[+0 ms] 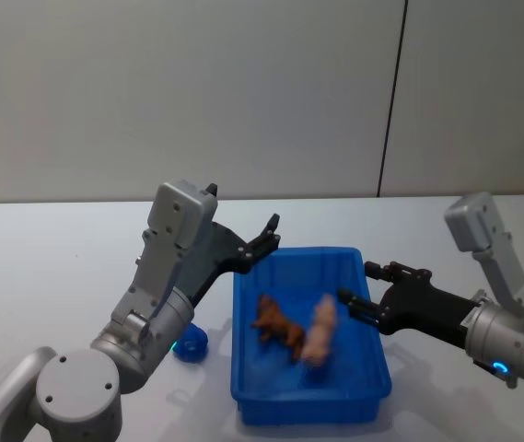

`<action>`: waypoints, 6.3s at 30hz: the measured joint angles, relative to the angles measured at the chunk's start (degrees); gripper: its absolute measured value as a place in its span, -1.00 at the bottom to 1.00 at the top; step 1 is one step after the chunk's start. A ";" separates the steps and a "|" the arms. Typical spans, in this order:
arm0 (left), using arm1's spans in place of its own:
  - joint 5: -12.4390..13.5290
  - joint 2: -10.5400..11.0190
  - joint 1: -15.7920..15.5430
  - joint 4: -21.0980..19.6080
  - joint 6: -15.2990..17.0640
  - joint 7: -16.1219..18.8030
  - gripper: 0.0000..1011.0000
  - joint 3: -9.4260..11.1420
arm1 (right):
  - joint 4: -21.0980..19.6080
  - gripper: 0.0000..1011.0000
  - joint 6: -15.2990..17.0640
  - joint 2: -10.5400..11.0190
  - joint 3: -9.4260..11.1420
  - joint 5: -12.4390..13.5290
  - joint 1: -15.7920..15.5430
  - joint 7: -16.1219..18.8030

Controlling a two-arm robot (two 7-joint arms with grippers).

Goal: Pick up the two dolls from the table and place them into the box.

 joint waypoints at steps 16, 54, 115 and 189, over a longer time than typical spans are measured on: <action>0.00 0.00 0.00 0.00 0.00 0.00 0.98 0.00 | 0.62 0.98 -0.12 0.38 0.07 0.59 0.19 -0.88; -1.73 3.30 4.57 -4.39 3.17 4.05 0.98 -0.53 | -4.65 0.98 -5.23 8.29 4.92 10.65 -8.50 -4.00; -5.75 6.77 5.27 11.93 1.56 -13.59 0.98 -3.90 | -4.99 0.98 -5.61 8.83 5.25 11.34 -9.13 -4.15; -0.75 0.42 -1.37 7.72 -0.18 -16.74 -0.68 -2.90 | -4.98 0.98 -5.61 8.83 5.25 11.33 -9.12 -4.14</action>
